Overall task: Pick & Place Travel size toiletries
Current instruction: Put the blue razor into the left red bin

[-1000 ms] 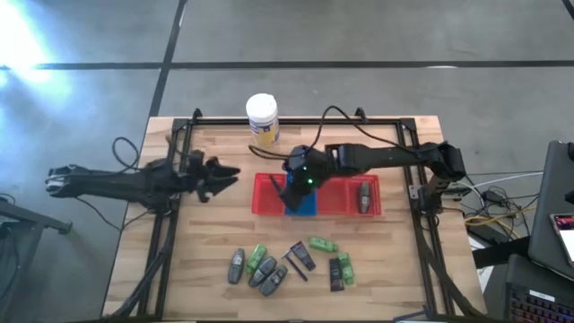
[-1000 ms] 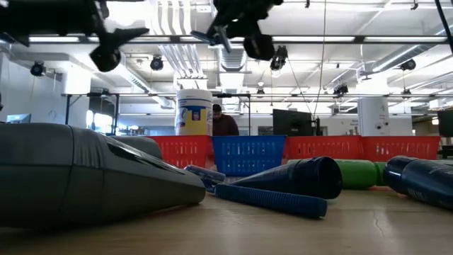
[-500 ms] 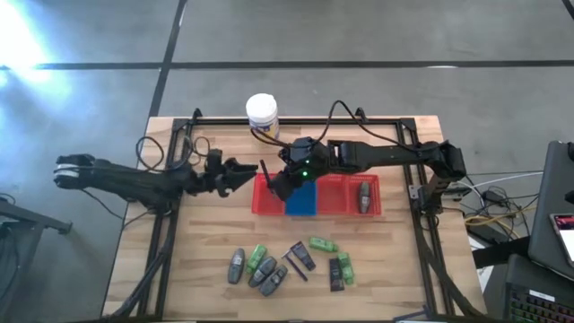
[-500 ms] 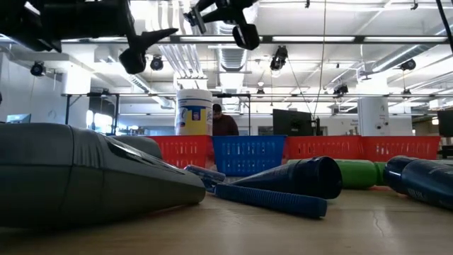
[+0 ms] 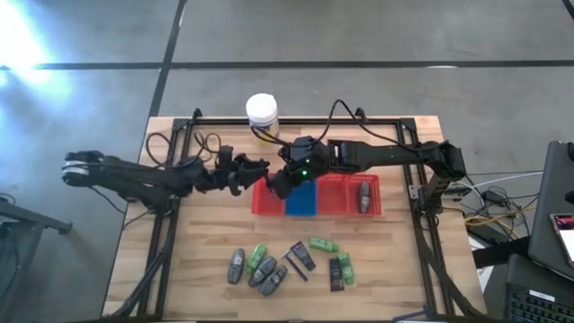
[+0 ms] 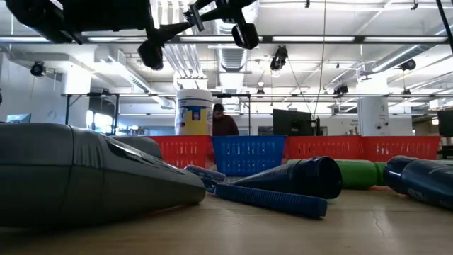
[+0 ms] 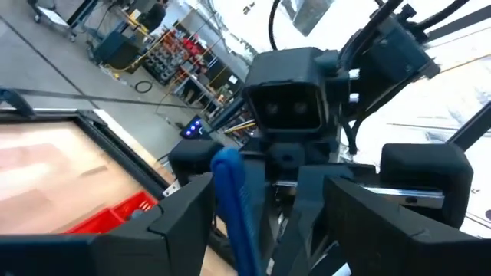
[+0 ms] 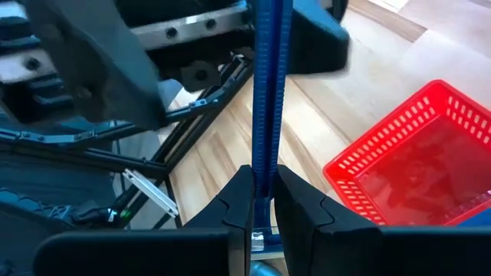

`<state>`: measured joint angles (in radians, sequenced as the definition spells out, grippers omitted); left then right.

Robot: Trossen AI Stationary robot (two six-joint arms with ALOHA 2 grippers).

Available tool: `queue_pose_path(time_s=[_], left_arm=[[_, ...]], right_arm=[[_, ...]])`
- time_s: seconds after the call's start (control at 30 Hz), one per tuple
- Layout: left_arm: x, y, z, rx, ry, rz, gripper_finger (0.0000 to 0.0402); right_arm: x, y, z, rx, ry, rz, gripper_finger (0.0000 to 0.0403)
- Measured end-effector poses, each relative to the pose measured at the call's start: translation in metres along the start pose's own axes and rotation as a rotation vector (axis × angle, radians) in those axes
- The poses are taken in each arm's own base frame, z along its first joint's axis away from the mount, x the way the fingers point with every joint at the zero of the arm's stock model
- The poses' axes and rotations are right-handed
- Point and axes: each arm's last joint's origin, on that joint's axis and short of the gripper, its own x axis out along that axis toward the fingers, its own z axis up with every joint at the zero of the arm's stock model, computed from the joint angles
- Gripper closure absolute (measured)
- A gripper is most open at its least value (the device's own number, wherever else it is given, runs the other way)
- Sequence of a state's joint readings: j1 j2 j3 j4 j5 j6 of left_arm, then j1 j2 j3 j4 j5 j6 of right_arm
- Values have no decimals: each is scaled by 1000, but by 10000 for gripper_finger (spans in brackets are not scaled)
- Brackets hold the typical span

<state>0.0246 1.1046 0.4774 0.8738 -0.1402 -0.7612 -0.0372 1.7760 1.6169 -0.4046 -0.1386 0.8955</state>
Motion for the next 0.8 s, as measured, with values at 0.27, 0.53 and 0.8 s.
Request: queue_pose_path(time_s=[0.27, 0.53, 0.8], left_arm=[[2, 2, -4, -3, 31, -8, 193], [2, 2, -4, 3, 33, -4, 280], [2, 5, -7, 2, 68, 28, 367]], right_arm=[[0, 0, 0, -12, 0, 0, 369], [0, 0, 0, -26, -4, -4, 369], [0, -1, 0, -35, -6, -13, 369]])
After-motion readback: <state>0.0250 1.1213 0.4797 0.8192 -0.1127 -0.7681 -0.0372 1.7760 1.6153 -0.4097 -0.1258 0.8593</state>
